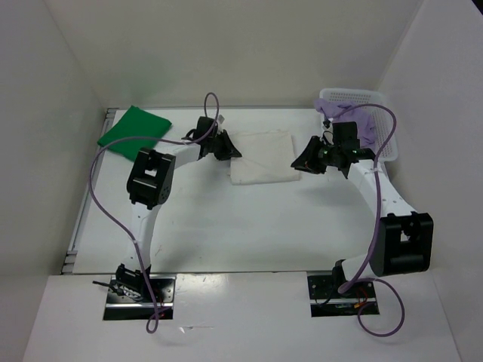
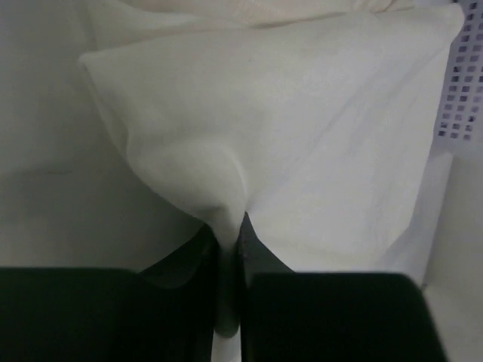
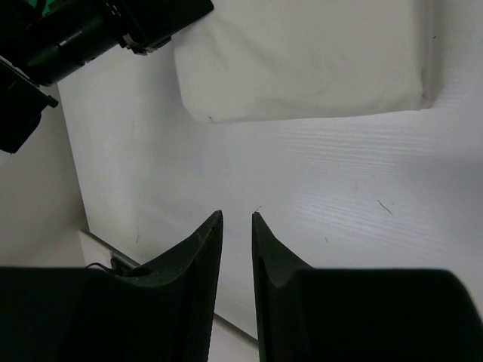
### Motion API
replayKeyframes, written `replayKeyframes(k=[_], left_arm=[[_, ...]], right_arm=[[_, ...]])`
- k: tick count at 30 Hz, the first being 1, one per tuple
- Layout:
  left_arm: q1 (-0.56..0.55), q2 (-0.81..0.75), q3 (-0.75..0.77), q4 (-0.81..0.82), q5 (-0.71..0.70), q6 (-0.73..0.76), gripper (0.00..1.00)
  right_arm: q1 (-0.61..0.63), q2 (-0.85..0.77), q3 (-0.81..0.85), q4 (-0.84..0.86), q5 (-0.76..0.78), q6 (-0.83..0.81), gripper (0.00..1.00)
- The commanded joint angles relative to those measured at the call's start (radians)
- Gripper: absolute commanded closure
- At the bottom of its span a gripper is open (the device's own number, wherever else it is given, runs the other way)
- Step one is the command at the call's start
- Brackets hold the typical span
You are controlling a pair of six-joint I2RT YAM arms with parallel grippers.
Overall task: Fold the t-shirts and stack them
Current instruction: Put the neatly folded tshirt into the corner of the board with the left arm
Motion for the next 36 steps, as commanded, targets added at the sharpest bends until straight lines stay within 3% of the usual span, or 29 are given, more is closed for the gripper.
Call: replayKeyframes(k=[1, 2, 5, 10, 13, 17, 19, 20, 21, 22, 23, 25, 31, 36], left_arm=[[-0.003, -0.017, 0.072, 0.004, 0.066, -0.070, 0.89], [-0.003, -0.028, 0.106, -0.013, 0.066, -0.070, 0.95], [-0.003, -0.060, 0.258, -0.036, 0.066, -0.093, 0.97], [0.136, -0.069, 0.517, -0.111, 0.075, -0.130, 0.98], [0.266, -0.118, 0.495, -0.097, 0.075, -0.130, 0.98], [0.444, -0.274, 0.239, 0.005, 0.040, -0.162, 0.98], [0.554, -0.333, 0.003, 0.091, 0.000, -0.192, 0.87], [0.588, -0.388, -0.074, 0.111, -0.023, -0.232, 0.73], [0.625, -0.425, -0.155, 0.146, -0.083, -0.260, 0.66], [0.698, -0.471, -0.362, 0.198, -0.106, -0.295, 0.60], [0.723, -0.565, -0.457, 0.276, -0.138, -0.324, 0.43], [0.750, -0.652, -0.527, 0.192, -0.256, -0.306, 0.00], [0.750, -0.829, -0.726, 0.193, -0.188, -0.304, 0.00], [0.750, -0.977, -0.789, 0.069, -0.175, -0.262, 0.00]], right_arm=[[-0.009, -0.038, 0.026, 0.009, -0.020, -0.009, 0.73], [-0.009, -0.027, 0.026, 0.009, -0.029, -0.009, 0.73], [-0.020, -0.016, 0.017, 0.018, -0.029, -0.009, 0.73], [-0.030, 0.018, 0.008, 0.029, -0.049, -0.009, 0.73], [-0.030, 0.028, 0.017, 0.038, -0.059, -0.009, 0.73], [-0.030, 0.054, 0.029, 0.038, -0.090, -0.018, 0.73], [-0.030, 0.070, 0.038, 0.038, -0.110, -0.018, 0.73], [-0.030, 0.082, 0.039, 0.038, -0.110, -0.018, 0.73], [-0.030, 0.091, 0.039, 0.047, -0.121, -0.018, 0.73], [-0.030, 0.091, 0.029, 0.047, -0.121, -0.018, 0.73], [-0.020, 0.091, 0.029, 0.047, -0.121, -0.018, 0.73], [-0.009, 0.100, 0.008, 0.047, -0.130, -0.018, 0.73], [0.000, 0.100, -0.004, 0.056, -0.130, -0.027, 0.73], [0.000, 0.100, 0.044, 0.065, -0.052, 0.000, 0.73]])
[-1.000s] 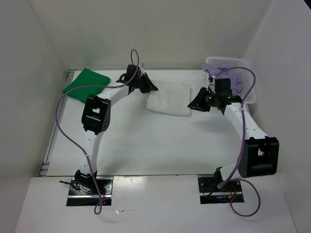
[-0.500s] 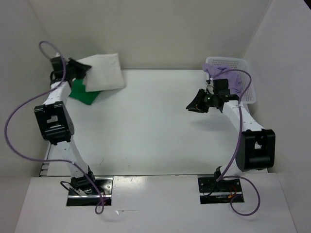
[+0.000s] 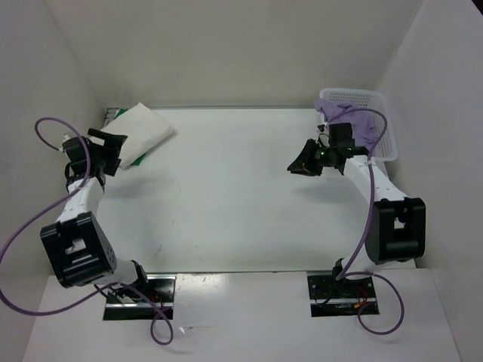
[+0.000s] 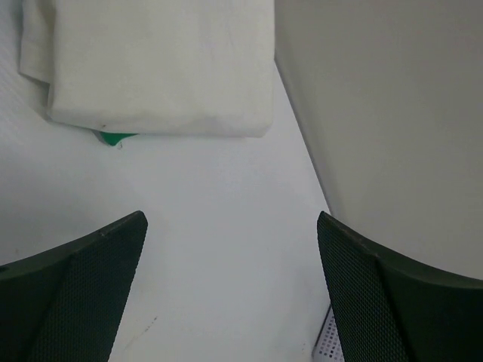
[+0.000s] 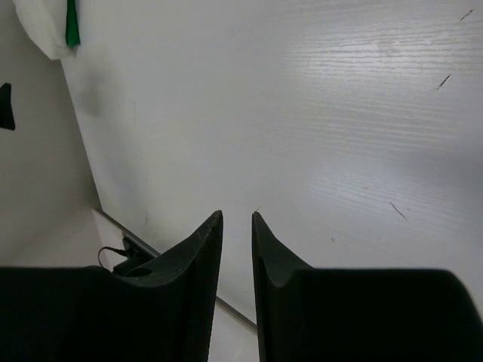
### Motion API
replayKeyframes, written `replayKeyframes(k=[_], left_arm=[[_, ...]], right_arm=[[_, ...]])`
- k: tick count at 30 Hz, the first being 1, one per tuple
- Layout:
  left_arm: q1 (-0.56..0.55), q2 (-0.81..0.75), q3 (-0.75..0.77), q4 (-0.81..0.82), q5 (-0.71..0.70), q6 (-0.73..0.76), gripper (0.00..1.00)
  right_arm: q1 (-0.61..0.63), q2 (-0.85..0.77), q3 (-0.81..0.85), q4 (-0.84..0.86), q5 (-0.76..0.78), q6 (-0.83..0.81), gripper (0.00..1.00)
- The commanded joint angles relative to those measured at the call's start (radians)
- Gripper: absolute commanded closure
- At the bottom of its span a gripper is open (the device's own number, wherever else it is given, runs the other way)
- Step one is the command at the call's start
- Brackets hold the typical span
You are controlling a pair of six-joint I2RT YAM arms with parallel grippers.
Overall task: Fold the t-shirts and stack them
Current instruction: Put the neatly folded tshirt into the corner of the board with the left arm, then grab crumpled tshirt from bin with the right arm
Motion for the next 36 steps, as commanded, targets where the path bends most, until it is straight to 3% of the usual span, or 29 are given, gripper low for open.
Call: replayKeyframes(k=[1, 5, 7, 10, 12, 14, 16, 19, 29, 36], left_arm=[[0.010, -0.115, -0.066, -0.048, 0.013, 0.018, 0.00], [-0.074, -0.179, -0.095, -0.112, 0.051, 0.102, 0.00], [-0.181, -0.188, -0.108, -0.112, 0.077, 0.133, 0.00], [-0.359, -0.199, -0.108, -0.112, 0.090, 0.169, 0.16], [-0.477, -0.199, -0.108, -0.124, 0.090, 0.180, 0.30], [-0.542, -0.199, -0.128, -0.125, 0.100, 0.192, 0.35], [-0.619, -0.199, -0.158, -0.125, 0.113, 0.192, 0.35], [-0.685, -0.199, -0.206, -0.102, 0.139, 0.182, 0.32], [-0.742, -0.264, -0.282, -0.164, 0.139, 0.212, 0.27], [-0.742, -0.299, -0.292, -0.174, 0.130, 0.165, 0.25]], right_arm=[[0.007, 0.011, 0.068, 0.042, 0.067, 0.005, 0.73], [0.007, 0.041, 0.230, 0.024, 0.294, 0.019, 0.94], [-0.036, 0.093, 0.348, -0.012, 0.449, 0.029, 0.98], [-0.100, 0.161, 0.445, -0.012, 0.613, 0.064, 0.95], [-0.151, 0.213, 0.471, 0.026, 0.754, 0.077, 0.83], [-0.204, 0.262, 0.523, 0.036, 0.788, 0.086, 0.77], [-0.228, 0.361, 0.602, 0.025, 0.798, 0.095, 0.63], [-0.248, 0.504, 0.721, 0.016, 0.711, 0.079, 0.51], [-0.248, 0.779, 0.942, 0.003, 0.531, 0.121, 0.44], [-0.248, 0.847, 0.986, 0.088, 0.500, 0.250, 0.40]])
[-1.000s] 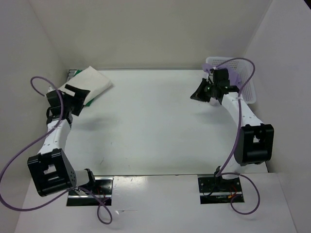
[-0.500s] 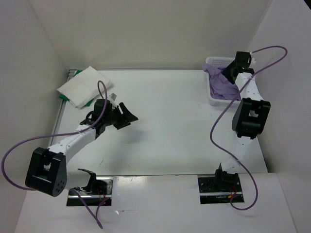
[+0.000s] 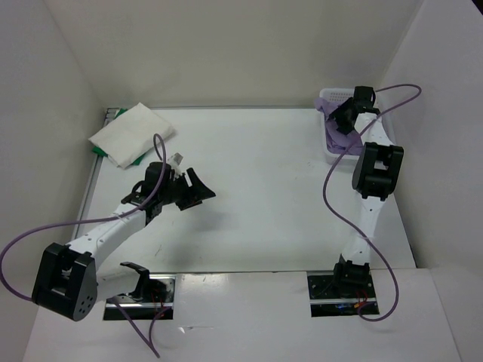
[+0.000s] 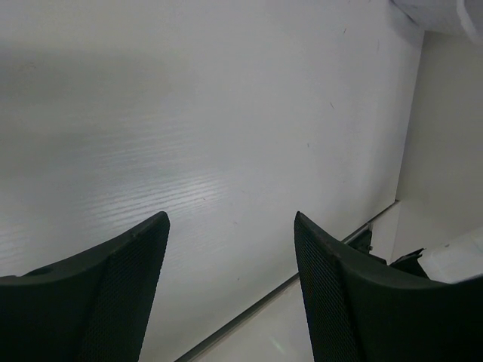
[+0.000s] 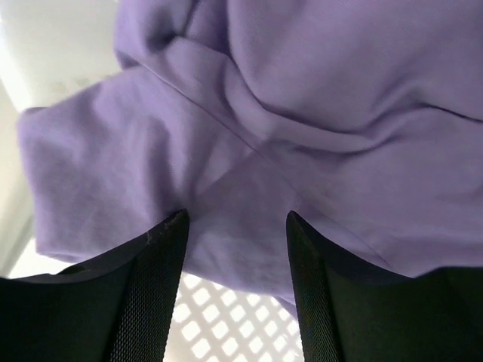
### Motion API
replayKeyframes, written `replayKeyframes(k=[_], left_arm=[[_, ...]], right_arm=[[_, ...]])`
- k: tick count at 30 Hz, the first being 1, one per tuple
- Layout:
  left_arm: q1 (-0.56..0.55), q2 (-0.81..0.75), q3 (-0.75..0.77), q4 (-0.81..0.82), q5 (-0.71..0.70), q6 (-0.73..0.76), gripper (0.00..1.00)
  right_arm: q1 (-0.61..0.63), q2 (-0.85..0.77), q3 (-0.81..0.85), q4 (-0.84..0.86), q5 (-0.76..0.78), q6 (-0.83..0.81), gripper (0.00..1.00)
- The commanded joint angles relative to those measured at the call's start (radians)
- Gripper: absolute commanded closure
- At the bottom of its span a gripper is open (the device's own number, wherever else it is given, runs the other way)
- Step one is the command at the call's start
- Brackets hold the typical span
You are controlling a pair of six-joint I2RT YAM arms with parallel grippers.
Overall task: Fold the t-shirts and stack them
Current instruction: Grab crumpled tshirt from bin with the right arm
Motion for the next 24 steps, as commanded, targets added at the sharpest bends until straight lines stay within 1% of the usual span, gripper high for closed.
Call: replayKeyframes(k=[1, 2, 3, 4, 5, 7, 8, 10, 14, 15, 16, 18, 21, 24], left_arm=[[-0.003, -0.030, -0.006, 0.001, 0.005, -0.019, 0.25], [-0.003, -0.030, -0.006, 0.001, 0.005, -0.031, 0.25], [-0.003, -0.043, -0.006, 0.001, -0.005, -0.031, 0.25], [-0.003, -0.043, -0.015, -0.008, -0.006, -0.042, 0.25], [-0.003, -0.053, -0.015, -0.008, -0.018, -0.042, 0.25], [-0.003, -0.066, -0.026, -0.017, -0.027, -0.051, 0.25], [-0.003, -0.079, -0.026, -0.017, -0.038, -0.061, 0.25], [-0.003, -0.092, -0.026, -0.017, -0.038, -0.062, 0.25], [-0.003, -0.092, -0.026, -0.017, -0.038, -0.062, 0.25], [-0.003, -0.078, -0.005, -0.008, -0.038, -0.062, 0.25], [-0.003, -0.069, 0.006, -0.008, -0.029, -0.049, 0.25], [-0.003, -0.037, 0.032, -0.008, -0.029, -0.036, 0.25], [-0.003, 0.008, 0.081, -0.008, -0.016, -0.025, 0.25], [0.016, 0.046, 0.123, 0.003, -0.006, -0.016, 0.25]], right_arm=[[0.006, 0.036, 0.078, 0.080, -0.038, 0.084, 0.40], [0.006, 0.071, 0.116, 0.080, -0.053, 0.095, 0.42], [0.006, 0.092, 0.139, 0.063, -0.069, 0.104, 0.48], [0.006, 0.111, 0.177, 0.042, -0.090, 0.104, 0.63], [0.006, 0.134, 0.190, 0.028, -0.102, 0.114, 0.71], [0.006, 0.134, 0.169, 0.028, -0.103, 0.115, 0.83], [0.006, 0.120, 0.152, 0.046, -0.103, 0.115, 0.92], [0.006, 0.070, 0.098, 0.055, -0.089, 0.115, 1.00], [-0.003, -0.102, -0.037, 0.141, -0.079, 0.115, 1.00], [-0.003, -0.140, -0.060, 0.153, -0.079, 0.105, 1.00], [-0.003, -0.224, -0.106, 0.163, -0.079, 0.105, 1.00], [-0.003, -0.312, -0.173, 0.175, -0.104, 0.095, 1.00], [-0.003, -0.557, -0.276, 0.210, -0.200, 0.084, 1.00], [-0.003, -0.701, -0.347, 0.219, -0.256, 0.084, 1.00]])
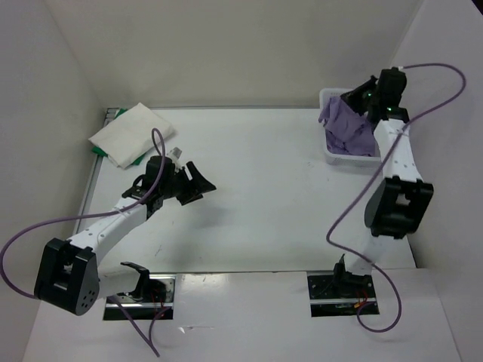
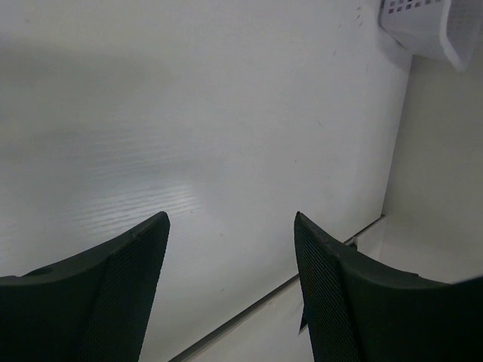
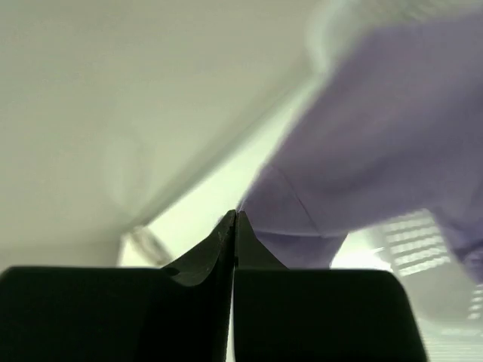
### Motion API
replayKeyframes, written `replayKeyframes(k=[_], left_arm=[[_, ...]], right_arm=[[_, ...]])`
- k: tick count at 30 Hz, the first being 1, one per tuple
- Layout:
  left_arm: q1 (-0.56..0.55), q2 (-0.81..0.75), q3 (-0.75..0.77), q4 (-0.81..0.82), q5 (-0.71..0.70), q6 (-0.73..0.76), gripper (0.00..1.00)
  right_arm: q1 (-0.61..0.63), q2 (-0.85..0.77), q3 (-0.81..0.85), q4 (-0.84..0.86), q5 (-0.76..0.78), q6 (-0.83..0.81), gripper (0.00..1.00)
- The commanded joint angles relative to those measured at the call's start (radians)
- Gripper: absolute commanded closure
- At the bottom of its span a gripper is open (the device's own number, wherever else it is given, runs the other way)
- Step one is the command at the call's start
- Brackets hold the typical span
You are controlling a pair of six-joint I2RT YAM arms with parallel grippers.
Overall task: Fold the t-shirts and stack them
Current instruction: Grab crumpled tshirt from bin with the right arm, then move the tshirt to the center of the board
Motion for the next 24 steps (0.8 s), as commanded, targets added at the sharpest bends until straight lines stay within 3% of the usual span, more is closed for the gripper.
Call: replayKeyframes(k=[1, 7, 14, 19, 21, 23, 24], left_arm=[[0.013, 0.029, 0.075, 0.044, 0.031, 0.019, 0.25], [0.071, 0.091, 0.121, 0.035, 0.050, 0.019, 0.22], [0.188, 0.091, 0.130, 0.013, 0.059, 0.030, 0.21], [0.252, 0.071, 0.130, 0.013, 0.068, 0.030, 0.20], [0.262, 0.060, 0.130, 0.013, 0.068, 0.030, 0.20], [0.283, 0.040, 0.139, 0.002, 0.068, 0.040, 0.20], [0.295, 0.040, 0.139, -0.007, 0.068, 0.041, 0.19]], right_arm=[[0.001, -0.274, -0.035, 0.098, -0.149, -0.015, 1.00], [0.073, -0.501, 0.017, 0.227, -0.450, 0.132, 1.00], [0.217, -0.493, 0.261, 0.323, -0.608, 0.299, 1.00], [0.350, -0.427, 0.371, 0.389, -0.644, 0.388, 1.00], [0.402, -0.414, 0.384, 0.371, -0.603, 0.346, 1.00], [0.403, -0.404, 0.312, 0.321, -0.584, 0.327, 1.00], [0.403, -0.404, 0.184, 0.331, -0.566, 0.307, 1.00]])
